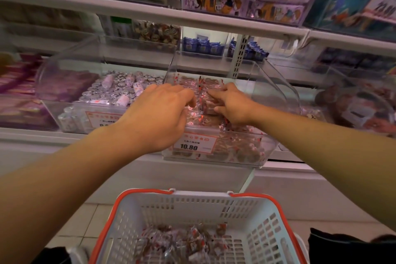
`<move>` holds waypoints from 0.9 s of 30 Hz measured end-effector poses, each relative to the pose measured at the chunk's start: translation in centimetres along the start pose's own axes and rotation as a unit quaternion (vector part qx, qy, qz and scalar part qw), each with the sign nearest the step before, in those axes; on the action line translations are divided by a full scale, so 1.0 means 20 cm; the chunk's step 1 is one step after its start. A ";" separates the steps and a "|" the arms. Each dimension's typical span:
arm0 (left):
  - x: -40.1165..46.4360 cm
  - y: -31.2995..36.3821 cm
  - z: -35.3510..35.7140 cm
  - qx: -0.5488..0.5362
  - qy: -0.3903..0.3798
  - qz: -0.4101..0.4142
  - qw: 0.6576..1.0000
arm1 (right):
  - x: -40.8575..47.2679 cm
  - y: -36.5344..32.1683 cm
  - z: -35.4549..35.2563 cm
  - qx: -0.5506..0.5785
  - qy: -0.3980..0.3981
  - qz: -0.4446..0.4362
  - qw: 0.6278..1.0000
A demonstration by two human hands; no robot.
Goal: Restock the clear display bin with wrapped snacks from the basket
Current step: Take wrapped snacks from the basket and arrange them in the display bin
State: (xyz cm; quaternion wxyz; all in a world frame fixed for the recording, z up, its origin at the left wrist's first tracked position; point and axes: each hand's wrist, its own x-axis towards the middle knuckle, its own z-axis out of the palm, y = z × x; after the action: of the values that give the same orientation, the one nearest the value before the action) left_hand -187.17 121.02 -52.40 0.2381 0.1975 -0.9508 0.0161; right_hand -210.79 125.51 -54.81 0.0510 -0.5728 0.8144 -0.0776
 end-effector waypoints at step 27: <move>-0.11 0.04 -0.04 -0.052 0.106 0.129 0.985 | -0.35 -0.27 -0.08 0.074 0.427 -0.182 0.882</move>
State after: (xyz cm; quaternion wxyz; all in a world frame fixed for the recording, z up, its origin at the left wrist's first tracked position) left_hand -185.43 122.73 -52.57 0.3433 0.0573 -0.9373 0.0181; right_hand -203.61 130.43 -52.30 -0.2748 -0.6172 0.6302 -0.3826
